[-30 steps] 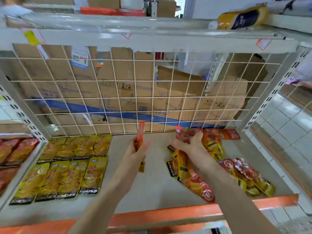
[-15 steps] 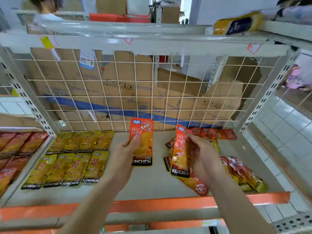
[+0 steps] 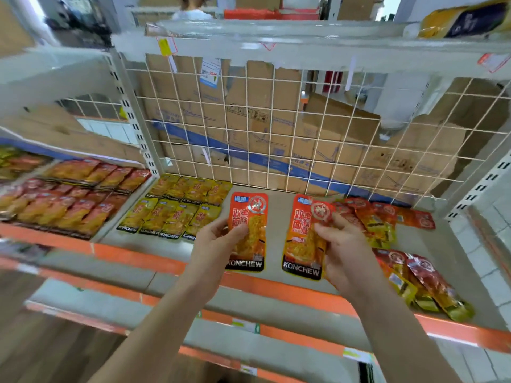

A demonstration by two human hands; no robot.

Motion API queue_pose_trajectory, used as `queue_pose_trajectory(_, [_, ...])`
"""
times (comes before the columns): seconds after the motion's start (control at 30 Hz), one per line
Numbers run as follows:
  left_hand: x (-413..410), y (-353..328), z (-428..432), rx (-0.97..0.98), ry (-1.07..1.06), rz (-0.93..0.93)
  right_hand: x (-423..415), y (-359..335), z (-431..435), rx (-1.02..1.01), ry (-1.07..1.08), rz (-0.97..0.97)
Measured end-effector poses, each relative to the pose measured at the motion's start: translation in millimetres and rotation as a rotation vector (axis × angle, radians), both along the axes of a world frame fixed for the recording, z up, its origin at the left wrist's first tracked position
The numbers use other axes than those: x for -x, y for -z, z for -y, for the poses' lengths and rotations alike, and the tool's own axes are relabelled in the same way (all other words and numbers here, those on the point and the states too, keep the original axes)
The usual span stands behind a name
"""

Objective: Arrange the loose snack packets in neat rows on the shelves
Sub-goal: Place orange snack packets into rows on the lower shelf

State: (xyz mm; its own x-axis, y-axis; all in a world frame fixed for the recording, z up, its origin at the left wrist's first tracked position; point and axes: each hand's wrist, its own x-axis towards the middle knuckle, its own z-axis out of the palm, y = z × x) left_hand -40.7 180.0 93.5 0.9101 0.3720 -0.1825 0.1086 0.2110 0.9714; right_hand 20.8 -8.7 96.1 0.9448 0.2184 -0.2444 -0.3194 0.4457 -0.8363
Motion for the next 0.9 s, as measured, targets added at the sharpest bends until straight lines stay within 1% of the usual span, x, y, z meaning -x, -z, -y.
queue_pose_trajectory(0.13, [25, -4, -23, -0.143, -0.120, 0.094, 15, 0, -23, -0.014, -0.019, 0.046])
queue_pose_trajectory(0.23, [39, -2, -44, -0.148, -0.160, 0.106, 25, 1, -46, 0.002, -0.050, 0.080])
queue_pose_trajectory(0.43, [64, 3, -97, -0.124, -0.150, 0.112, 45, 1, -106, -0.012, -0.005, 0.104])
queue_pose_trajectory(0.57, [82, 6, -157, -0.117, -0.144, 0.123, 60, 2, -162, 0.057, 0.041, 0.090])
queue_pose_trajectory(0.67, [98, 7, -204, -0.142, -0.150, 0.142, 75, 3, -212, 0.057, 0.051, 0.049])
queue_pose_trajectory(0.9, [121, 14, -311, -0.119, -0.215, 0.089, 100, 7, -322, 0.033, 0.075, 0.079])
